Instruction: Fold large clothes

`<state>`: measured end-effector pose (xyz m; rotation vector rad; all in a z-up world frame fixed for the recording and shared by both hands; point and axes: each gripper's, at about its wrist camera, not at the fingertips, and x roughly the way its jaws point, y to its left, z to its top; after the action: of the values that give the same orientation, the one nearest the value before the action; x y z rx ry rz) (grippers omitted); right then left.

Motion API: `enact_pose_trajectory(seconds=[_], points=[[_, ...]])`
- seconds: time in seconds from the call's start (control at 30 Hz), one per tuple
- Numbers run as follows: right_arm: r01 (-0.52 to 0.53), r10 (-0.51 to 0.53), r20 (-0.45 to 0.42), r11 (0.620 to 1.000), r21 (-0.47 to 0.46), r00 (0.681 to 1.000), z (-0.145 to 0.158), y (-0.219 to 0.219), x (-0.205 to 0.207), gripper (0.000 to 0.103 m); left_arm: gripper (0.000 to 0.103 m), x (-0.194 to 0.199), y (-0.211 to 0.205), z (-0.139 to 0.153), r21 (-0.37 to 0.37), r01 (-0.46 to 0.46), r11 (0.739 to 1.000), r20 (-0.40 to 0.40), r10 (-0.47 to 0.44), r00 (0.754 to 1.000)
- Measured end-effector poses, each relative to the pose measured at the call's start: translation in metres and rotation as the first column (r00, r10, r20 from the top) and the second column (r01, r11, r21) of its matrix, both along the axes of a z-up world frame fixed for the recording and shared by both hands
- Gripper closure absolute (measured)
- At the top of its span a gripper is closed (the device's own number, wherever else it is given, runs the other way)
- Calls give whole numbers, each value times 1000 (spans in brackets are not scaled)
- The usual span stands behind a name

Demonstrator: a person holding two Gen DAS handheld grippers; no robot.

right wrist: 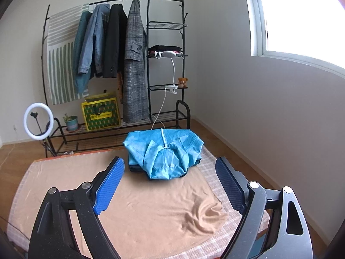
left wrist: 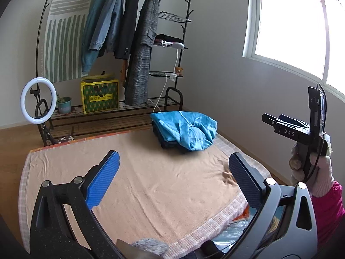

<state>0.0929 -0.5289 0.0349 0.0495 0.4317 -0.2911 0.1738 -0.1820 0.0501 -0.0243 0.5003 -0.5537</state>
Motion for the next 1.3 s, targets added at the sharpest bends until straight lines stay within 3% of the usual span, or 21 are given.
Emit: enact_pose_trajectory(seconds=[0.33,0.67,0.87,1.3], points=[[65,-66,37,997,31,997,-29,0,21,16,0,27,-9,-31,29,-11,1000,-40,12,999],[62,-61,-26,998,14,998,-63,1,42,16,0,44,-28,-68,74,35,997,-123,-26,992],[66,-65,-52,998,19,997,-83,2,47,16,0,49,-33,-84,40,55,998,-171,-47,984],[58,-57,-74,998,7,996,-94,8,52,16,0,48,-37,-96,75,23,997,-173,-10,985]])
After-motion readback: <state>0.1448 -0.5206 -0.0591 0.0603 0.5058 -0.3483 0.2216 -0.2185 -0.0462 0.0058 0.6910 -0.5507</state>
